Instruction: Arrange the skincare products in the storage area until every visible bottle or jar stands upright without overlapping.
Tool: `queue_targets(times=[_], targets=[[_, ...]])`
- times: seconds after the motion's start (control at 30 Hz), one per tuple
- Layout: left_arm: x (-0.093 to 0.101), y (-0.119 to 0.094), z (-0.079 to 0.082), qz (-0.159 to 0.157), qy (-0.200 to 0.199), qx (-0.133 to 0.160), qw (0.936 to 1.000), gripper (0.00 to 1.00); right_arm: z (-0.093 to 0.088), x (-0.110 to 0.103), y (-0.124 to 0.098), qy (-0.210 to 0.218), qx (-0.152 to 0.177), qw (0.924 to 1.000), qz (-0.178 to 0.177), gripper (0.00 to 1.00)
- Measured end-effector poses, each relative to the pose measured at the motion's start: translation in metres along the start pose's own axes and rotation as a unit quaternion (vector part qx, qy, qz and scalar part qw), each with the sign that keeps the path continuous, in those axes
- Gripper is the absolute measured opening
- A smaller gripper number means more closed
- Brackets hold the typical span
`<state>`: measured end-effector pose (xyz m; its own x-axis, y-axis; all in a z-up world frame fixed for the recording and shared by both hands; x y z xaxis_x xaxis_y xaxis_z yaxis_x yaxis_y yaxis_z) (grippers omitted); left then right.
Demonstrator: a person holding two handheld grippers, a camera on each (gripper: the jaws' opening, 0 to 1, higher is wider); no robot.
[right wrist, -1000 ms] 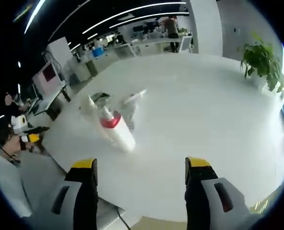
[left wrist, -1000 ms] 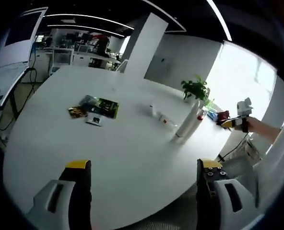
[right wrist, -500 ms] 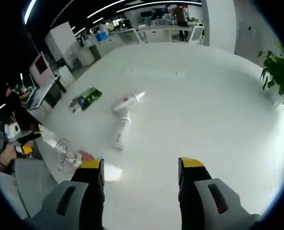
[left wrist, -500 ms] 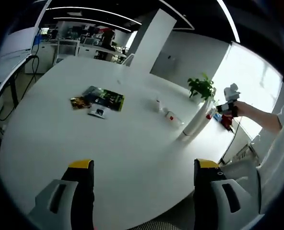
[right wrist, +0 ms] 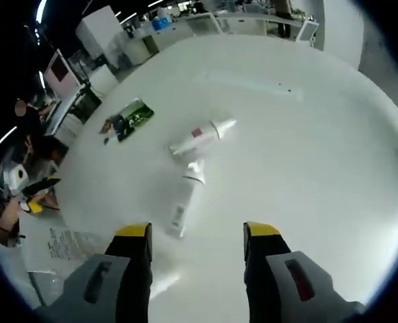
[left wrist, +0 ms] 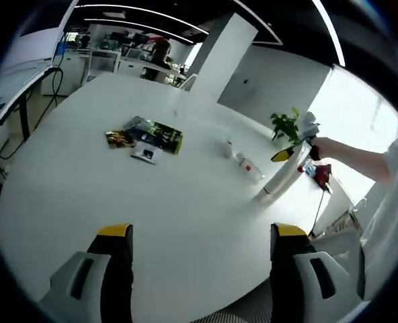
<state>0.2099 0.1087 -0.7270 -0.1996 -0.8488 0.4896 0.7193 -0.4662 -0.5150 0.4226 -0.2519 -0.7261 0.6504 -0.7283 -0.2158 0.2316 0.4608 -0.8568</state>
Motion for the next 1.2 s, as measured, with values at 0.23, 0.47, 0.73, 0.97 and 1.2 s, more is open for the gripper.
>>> queue_targets(times=[0.23, 0.47, 0.73, 0.97, 1.2], targets=[[-0.002, 0.002, -0.003, 0.009, -0.001, -0.012, 0.9999, 0.77, 0.01, -0.006, 0.028, -0.028, -0.038, 0.9988, 0.016, 0.5], [-0.003, 0.003, -0.002, 0.013, -0.014, -0.009, 0.9998, 0.76, 0.018, -0.02, 0.05, -0.059, -0.068, 0.9955, 0.03, 0.42], [-0.01, 0.0, -0.007, 0.022, -0.022, -0.017, 0.9994, 0.76, 0.015, -0.013, 0.07, -0.12, -0.112, 0.9862, 0.02, 0.32], [-0.016, 0.001, -0.009, 0.03, -0.022, -0.026, 0.999, 0.76, 0.012, -0.001, 0.068, -0.138, -0.127, 0.9822, 0.0, 0.23], [-0.015, 0.007, -0.008, 0.027, -0.011, -0.037, 0.9989, 0.75, 0.013, 0.011, 0.059, -0.147, -0.104, 0.9838, 0.0, 0.18]])
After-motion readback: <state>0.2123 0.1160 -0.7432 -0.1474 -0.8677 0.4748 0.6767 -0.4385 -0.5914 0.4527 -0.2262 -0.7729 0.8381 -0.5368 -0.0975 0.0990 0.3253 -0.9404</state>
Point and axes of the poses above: the point that each gripper's makers call its tool centre point, and the gripper's own axes: y roughly forward along the fingers, x roughly to its right, z roughly out of its top, the point moved 5 cm from there along -y, roughly backward along the fingers, and after that the axes turned 3 degrees about -y, right-handed, at the moved point
